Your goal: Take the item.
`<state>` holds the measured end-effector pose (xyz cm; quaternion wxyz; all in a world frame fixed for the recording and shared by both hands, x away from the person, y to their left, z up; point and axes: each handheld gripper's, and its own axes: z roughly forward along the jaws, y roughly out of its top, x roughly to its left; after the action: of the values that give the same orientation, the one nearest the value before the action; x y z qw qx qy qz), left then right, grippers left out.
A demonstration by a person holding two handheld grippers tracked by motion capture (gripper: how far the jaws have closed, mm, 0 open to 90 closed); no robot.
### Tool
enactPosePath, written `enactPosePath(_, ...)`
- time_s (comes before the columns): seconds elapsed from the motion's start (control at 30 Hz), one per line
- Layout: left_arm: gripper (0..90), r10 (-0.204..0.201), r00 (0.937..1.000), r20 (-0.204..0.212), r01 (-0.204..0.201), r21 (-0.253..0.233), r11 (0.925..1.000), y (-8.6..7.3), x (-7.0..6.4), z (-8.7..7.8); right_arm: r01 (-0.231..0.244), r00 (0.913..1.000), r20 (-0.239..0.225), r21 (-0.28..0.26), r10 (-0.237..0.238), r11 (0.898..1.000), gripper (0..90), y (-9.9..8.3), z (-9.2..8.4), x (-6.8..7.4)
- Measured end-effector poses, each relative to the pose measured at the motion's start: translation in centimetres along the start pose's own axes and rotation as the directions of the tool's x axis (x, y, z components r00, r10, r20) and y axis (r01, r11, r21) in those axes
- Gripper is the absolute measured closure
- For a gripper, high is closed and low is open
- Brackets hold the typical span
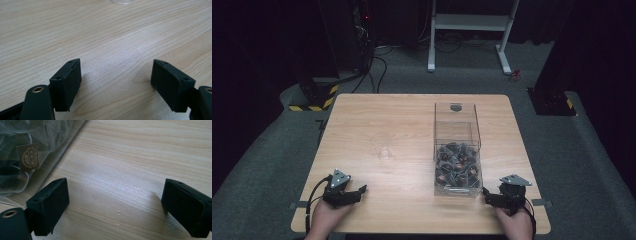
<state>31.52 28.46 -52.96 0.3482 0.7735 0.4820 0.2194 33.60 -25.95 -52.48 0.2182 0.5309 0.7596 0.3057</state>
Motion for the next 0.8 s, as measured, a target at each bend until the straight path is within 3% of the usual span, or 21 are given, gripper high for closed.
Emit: enactPosePath(0.8, 28.3, -0.008, 0.9999, -0.013, 0.008, 0.001, 1.0, -0.04, 0.0, -0.19, 0.006, 1.0, -0.008, -0.001, -0.006, 1.0, 7.5, 0.05, 0.05, -0.01)
